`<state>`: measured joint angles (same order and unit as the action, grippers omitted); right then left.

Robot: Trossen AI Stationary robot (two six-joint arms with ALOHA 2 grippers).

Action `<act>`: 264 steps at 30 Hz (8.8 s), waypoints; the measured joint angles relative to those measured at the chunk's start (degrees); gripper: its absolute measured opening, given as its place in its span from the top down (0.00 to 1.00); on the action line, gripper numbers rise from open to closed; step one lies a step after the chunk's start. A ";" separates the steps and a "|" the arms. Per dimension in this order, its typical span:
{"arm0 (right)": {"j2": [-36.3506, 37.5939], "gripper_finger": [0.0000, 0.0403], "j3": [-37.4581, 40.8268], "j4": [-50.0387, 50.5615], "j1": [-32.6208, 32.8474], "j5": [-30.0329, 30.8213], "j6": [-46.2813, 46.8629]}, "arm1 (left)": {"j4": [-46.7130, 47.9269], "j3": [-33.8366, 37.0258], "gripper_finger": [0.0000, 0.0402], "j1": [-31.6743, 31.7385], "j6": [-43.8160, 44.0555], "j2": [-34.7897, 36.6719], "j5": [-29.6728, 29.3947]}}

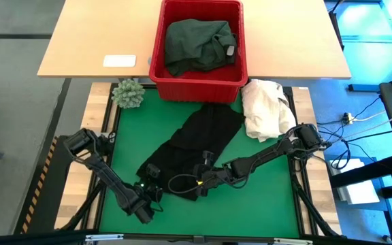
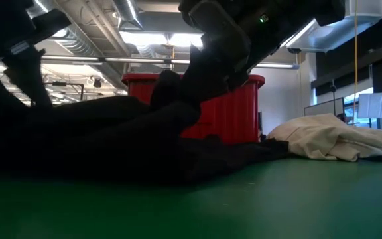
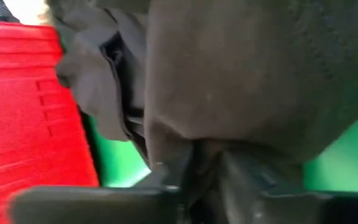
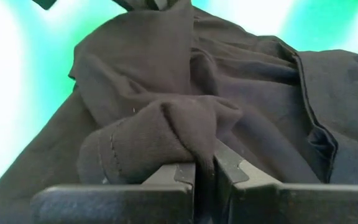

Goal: Fold laundry
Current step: Fold the black shirt

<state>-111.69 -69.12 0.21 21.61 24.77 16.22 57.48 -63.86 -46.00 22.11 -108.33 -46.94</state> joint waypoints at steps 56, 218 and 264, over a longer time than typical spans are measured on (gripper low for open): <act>9.36 1.00 -9.51 27.19 21.75 6.64 12.26 | -20.57 -13.94 1.00 7.34 -9.37 8.98 19.92; 15.43 0.98 25.53 3.25 1.68 -20.83 10.04 | -35.36 14.62 0.89 25.77 1.05 15.32 21.18; 15.21 0.98 12.55 32.78 7.30 -20.87 15.37 | -33.10 15.54 1.00 24.65 4.39 8.83 33.14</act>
<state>-96.49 -56.58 32.99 28.91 3.90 31.59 24.38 -48.31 -21.35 26.50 -99.50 -13.80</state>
